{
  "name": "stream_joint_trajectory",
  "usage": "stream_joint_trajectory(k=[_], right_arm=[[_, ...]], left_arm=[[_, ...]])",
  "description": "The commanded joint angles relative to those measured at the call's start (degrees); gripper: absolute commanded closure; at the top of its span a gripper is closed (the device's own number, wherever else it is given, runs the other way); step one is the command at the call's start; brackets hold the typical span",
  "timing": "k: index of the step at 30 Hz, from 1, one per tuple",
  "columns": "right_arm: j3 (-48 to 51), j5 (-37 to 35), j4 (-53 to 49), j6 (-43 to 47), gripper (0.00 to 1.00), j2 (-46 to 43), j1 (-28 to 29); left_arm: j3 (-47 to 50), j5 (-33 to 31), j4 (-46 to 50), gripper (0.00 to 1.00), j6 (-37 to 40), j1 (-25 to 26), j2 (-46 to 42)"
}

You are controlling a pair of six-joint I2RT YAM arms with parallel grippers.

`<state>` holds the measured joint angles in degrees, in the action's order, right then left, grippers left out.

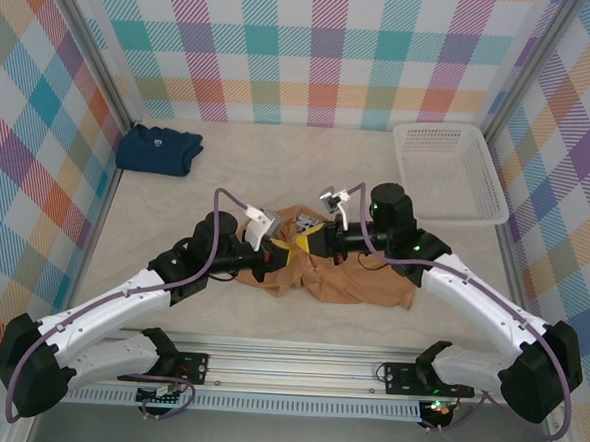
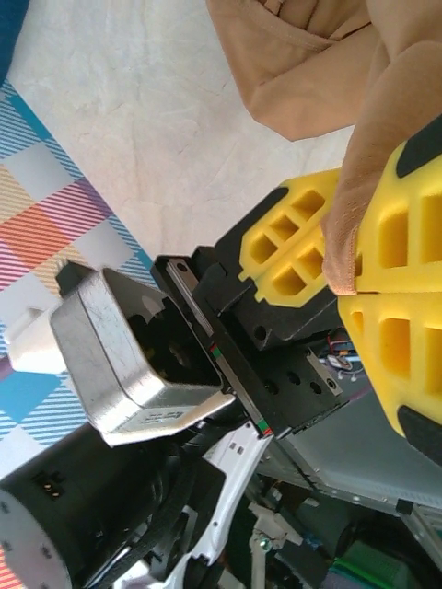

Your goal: Fold the inside-out t-shirt

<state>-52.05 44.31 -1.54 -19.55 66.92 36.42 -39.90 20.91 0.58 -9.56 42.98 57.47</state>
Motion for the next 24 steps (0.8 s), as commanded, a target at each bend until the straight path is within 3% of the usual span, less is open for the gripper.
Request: stream_joint_trajectory(k=[1, 3, 6, 11, 14, 16, 18, 20, 22, 24], right_arm=[[1.0, 3.0, 0.8, -0.3, 0.83, -3.3, -1.7], [2.0, -2.3, -4.9, 3.9, 0.71, -5.0, -1.9], [5.0, -9.5, -8.8, 7.5, 0.62, -7.8, -1.9], [8.8, -13.2, -9.6, 9.8, 0.54, -8.1, -1.5], [9.5, -11.9, -7.4, 9.9, 0.54, -5.4, -0.6], [9.7, -9.9, -4.4, 8.8, 0.62, -3.3, 0.7], [9.8, -9.0, -2.6, 7.9, 0.84, -1.1, 1.9], [10.9, -8.7, -1.8, 7.4, 0.97, 0.3, 2.8], [12.3, -8.9, -2.5, 7.3, 1.0, 1.4, 3.8], [13.4, -9.4, -4.0, 7.7, 1.0, 2.8, 5.7]], left_arm=[[2.4, 0.5, -3.9, 1.0, -1.4, -0.8, -1.7], [3.5, 2.1, -6.3, 1.0, -3.6, -1.5, -2.8], [4.2, 2.3, -7.2, 1.0, -5.6, -2.4, -3.8], [4.3, 1.0, -6.6, 1.0, -7.3, -3.2, -4.8], [4.3, -0.9, -5.6, 1.0, -7.7, -3.2, -5.1], [4.5, -2.2, -5.1, 1.0, -7.9, -3.3, -5.3], [5.3, -4.3, -4.3, 1.0, -8.6, -3.3, -5.6], [5.7, -7.5, -0.8, 1.0, -9.0, -3.3, -5.4], [6.8, -9.5, 3.5, 0.99, -10.0, -3.3, -4.9], [8.7, -8.5, 6.5, 0.85, -12.3, -3.2, -5.0]])
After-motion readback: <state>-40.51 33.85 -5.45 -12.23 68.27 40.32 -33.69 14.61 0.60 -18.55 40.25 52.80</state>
